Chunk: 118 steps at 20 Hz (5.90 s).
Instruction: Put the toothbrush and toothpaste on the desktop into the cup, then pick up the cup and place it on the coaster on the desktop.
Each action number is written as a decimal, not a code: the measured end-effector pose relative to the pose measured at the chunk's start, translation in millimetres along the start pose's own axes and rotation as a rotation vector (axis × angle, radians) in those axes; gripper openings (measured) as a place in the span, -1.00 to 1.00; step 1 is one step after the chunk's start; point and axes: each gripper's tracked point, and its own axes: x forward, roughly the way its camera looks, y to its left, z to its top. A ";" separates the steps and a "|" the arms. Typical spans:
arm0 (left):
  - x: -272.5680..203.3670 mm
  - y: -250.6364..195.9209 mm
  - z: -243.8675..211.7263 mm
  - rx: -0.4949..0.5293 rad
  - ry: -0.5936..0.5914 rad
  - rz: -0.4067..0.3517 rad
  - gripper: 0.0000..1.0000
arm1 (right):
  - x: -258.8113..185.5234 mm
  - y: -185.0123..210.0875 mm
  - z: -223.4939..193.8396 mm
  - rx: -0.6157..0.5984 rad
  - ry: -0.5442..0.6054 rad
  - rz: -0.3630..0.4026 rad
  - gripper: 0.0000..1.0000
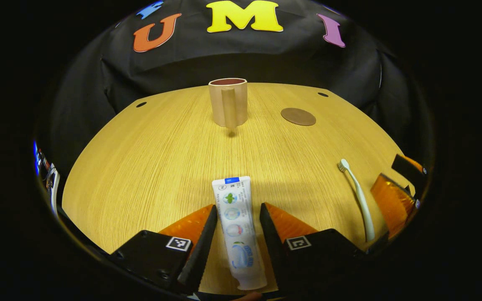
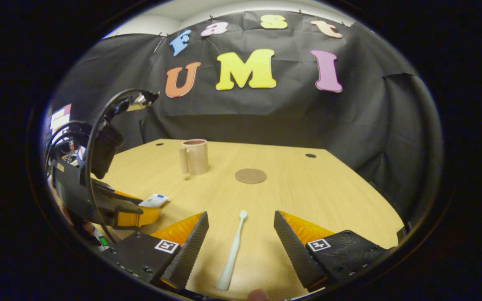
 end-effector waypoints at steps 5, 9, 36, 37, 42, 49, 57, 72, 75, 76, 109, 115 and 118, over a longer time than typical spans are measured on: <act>-1.0 -4.8 0.1 -0.011 0.002 0.007 0.00 | 12.2 3.8 -14.7 0.062 0.102 0.002 0.91; 0.0 -3.8 0.1 -0.017 -0.003 0.009 -0.11 | 27.5 -2.7 -12.6 0.094 0.143 -0.032 0.90; -62.4 22.6 74.7 -0.081 -0.276 0.003 -0.24 | 54.8 -3.2 -23.9 0.121 0.241 -0.025 -0.99; -63.5 22.5 76.2 -0.083 -0.283 0.001 -0.24 | 52.4 -3.3 -21.2 0.131 0.235 -0.019 -0.99; -75.0 27.4 91.0 -0.099 -0.326 -0.001 -0.16 | 43.6 -5.3 -1.3 0.175 0.169 -0.003 -0.99; -93.3 29.6 170.2 -0.089 -0.480 -0.048 -0.24 | 33.0 -11.5 20.4 0.190 0.101 -0.002 -1.00; -94.1 39.6 267.9 -0.030 -0.645 -0.025 -0.24 | 31.0 -3.1 37.9 0.178 0.073 0.024 -0.99; 9.2 41.8 294.4 -0.085 -0.590 -0.046 -0.24 | 16.7 -18.0 55.4 0.165 0.025 -0.021 -0.99; 16.8 43.5 291.9 -0.095 -0.572 -0.040 -0.17 | 16.7 -15.7 55.0 0.164 0.025 -0.019 -0.99; 18.1 44.0 289.4 -0.096 -0.563 -0.040 -0.14 | 16.2 -15.2 55.0 0.163 0.025 -0.018 -1.00; -98.4 158.8 184.1 -0.116 -0.708 0.224 0.93 | 46.8 91.7 207.4 -0.022 -0.266 0.147 -1.00; -100.1 184.3 165.0 -0.142 -0.686 0.254 0.93 | 79.1 135.3 252.4 -0.064 -0.377 0.198 -0.99; -101.4 195.3 156.4 -0.150 -0.678 0.264 0.93 | 99.0 148.7 265.0 -0.058 -0.413 0.216 -0.99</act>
